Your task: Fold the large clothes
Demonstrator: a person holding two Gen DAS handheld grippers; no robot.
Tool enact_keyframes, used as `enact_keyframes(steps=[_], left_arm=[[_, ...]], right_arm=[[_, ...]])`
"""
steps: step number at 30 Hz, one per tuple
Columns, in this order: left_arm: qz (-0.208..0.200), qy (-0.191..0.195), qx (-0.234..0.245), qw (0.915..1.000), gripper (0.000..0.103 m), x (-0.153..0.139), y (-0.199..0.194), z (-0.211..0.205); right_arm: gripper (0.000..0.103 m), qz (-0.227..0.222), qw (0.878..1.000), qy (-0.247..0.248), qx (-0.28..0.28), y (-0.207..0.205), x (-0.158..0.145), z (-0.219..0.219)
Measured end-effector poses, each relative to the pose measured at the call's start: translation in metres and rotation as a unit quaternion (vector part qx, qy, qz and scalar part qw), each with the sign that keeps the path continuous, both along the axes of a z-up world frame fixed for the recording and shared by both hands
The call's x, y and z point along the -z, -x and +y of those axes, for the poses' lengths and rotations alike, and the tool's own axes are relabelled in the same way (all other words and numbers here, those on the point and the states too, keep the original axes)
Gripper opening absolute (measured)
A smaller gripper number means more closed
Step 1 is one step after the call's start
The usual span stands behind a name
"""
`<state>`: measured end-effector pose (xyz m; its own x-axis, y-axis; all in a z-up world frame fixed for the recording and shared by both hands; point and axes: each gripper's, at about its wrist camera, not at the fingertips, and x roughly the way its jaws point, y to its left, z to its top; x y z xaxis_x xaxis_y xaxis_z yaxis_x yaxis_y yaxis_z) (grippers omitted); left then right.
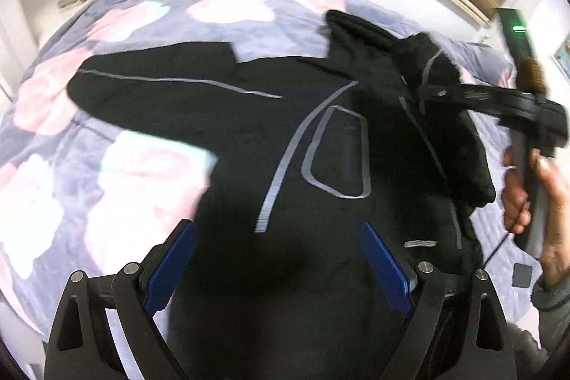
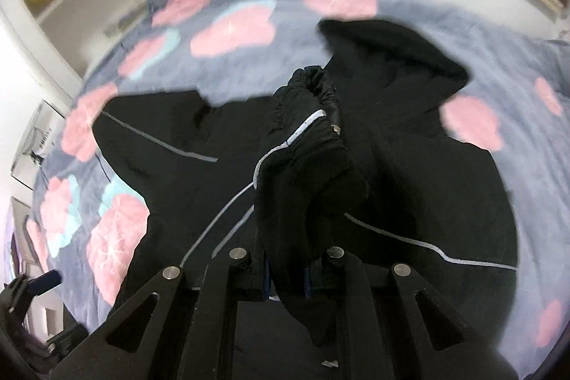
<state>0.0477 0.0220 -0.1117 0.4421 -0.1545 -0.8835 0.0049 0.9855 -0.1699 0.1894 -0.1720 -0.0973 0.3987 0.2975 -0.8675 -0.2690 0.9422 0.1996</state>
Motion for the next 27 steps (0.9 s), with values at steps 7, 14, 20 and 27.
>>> enact_keyframes(steps=[7,14,20,27], left_arm=[[0.021,-0.013,-0.007,0.9997,0.093,0.020,-0.020,0.060],[0.036,-0.002,-0.010,0.9993,0.093,0.036,-0.065,0.082],[0.046,0.011,0.013,0.9988,0.093,0.058,-0.124,0.063],[0.075,0.081,0.074,0.9911,0.093,0.096,-0.187,0.007]], right_arm=[[0.019,0.080,0.995,0.047,0.034,-0.039,0.088,0.051],[0.057,0.136,0.988,0.066,0.002,-0.057,0.143,0.068],[0.060,0.091,0.996,-0.006,-0.011,-0.033,0.091,0.016],[0.064,0.027,0.995,0.045,0.088,-0.016,0.074,-0.094]])
